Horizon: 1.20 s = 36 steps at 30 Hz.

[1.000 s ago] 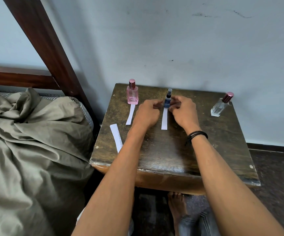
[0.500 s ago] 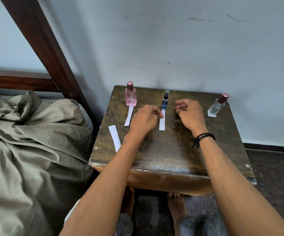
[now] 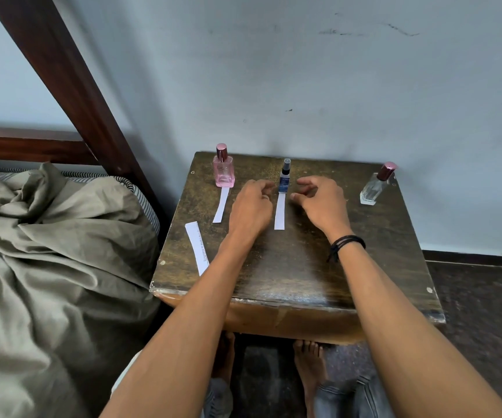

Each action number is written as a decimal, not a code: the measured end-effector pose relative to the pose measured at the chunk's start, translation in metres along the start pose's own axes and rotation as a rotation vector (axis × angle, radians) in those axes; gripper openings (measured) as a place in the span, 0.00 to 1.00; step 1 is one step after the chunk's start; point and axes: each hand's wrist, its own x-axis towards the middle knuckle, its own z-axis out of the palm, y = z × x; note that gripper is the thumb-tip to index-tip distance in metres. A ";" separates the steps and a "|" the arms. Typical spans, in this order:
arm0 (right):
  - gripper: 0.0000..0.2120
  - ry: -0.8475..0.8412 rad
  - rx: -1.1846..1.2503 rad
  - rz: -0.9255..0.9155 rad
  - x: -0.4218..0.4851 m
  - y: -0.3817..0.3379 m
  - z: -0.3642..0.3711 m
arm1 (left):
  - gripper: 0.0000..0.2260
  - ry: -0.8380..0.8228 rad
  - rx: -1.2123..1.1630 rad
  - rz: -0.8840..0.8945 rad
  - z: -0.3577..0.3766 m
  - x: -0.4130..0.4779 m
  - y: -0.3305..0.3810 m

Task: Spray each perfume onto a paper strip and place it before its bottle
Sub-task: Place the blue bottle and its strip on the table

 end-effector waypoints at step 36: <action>0.11 0.044 -0.118 -0.002 0.005 -0.013 0.020 | 0.22 -0.143 0.078 0.023 0.008 0.019 -0.014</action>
